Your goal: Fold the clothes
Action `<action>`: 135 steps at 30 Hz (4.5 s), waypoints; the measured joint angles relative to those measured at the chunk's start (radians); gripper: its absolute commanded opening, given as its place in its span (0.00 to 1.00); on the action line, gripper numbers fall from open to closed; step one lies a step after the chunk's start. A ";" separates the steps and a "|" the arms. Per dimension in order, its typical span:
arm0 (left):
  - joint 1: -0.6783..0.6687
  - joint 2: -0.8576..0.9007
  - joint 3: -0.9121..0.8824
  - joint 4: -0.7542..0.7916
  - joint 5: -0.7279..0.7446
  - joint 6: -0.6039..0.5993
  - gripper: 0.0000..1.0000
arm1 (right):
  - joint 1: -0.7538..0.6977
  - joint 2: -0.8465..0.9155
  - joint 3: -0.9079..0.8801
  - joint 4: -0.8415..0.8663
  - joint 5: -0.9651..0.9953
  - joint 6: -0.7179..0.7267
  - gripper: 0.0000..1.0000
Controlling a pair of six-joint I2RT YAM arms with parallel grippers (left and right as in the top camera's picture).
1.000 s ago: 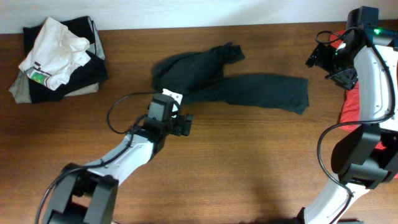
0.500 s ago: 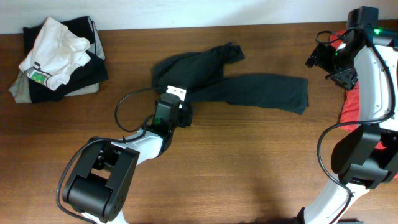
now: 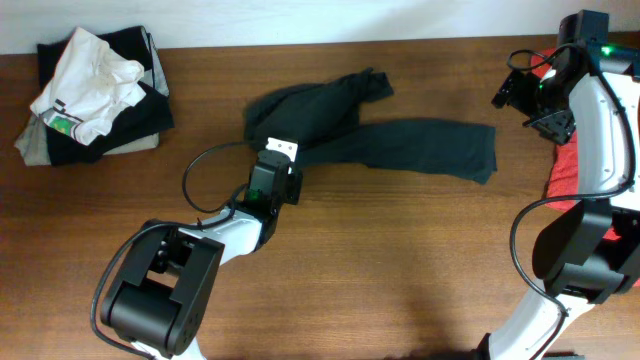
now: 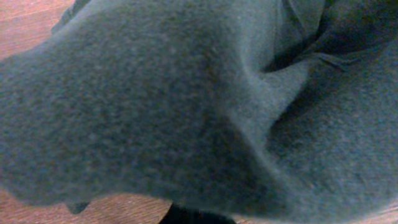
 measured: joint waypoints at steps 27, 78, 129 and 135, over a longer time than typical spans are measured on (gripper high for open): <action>0.000 0.006 0.005 -0.054 0.105 0.060 0.67 | 0.000 0.000 0.000 0.001 0.000 0.000 0.99; 0.032 -1.072 0.014 -1.011 -0.304 -0.191 0.00 | 0.000 0.000 0.000 0.061 -0.008 0.016 0.99; 0.032 -0.958 0.480 -1.149 -0.696 -0.263 0.00 | 1.100 0.000 -0.122 0.244 -0.200 -0.531 0.61; 0.032 -0.958 0.577 -1.166 -0.653 -0.233 0.00 | 1.124 0.000 -0.122 0.277 -0.174 -0.525 0.38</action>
